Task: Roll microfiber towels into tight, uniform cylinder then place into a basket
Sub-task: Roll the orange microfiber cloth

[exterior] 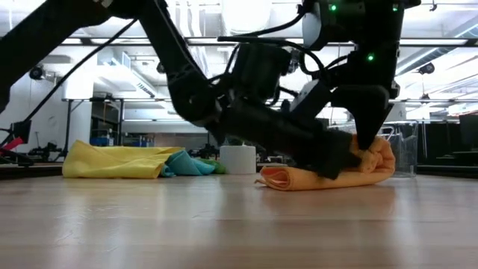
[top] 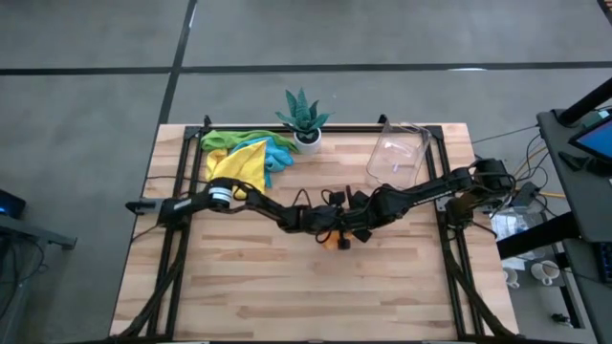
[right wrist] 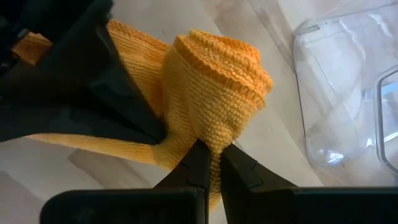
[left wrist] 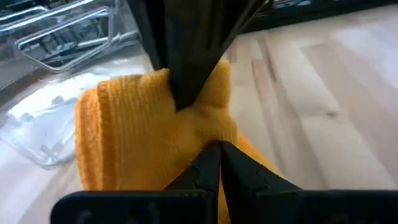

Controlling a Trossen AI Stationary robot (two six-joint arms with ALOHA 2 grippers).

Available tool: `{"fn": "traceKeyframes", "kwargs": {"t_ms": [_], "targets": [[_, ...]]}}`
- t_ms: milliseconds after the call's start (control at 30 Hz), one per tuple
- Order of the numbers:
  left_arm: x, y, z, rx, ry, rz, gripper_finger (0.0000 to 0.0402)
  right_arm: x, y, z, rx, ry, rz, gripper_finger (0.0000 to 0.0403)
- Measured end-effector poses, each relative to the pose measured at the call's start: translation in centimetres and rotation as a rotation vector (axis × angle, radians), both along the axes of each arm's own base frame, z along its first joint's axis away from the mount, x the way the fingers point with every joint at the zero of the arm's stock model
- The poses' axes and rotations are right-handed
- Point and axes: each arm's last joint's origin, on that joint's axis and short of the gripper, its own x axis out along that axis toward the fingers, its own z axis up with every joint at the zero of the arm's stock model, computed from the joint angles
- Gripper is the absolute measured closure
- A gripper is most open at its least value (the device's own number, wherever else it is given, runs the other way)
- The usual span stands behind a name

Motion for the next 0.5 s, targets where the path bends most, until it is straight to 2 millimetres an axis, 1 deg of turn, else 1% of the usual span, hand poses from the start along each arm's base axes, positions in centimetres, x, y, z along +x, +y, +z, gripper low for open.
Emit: {"fn": "traceKeyframes", "kwargs": {"t_ms": [133,300,500], "targets": [[0.4,0.2,0.3,-0.003,0.032,0.007,0.0402,0.0,0.0,0.0,0.005,0.007,0.009,0.039],[0.4,1.0,0.1,-0.042,0.053,0.043,0.0402,0.1,0.0,0.0,0.007,-0.003,0.007,0.039],[0.3,1.5,-0.3,-0.043,0.096,0.056,0.0402,0.1,0.0,0.1,0.007,-0.003,0.014,0.039]]}}
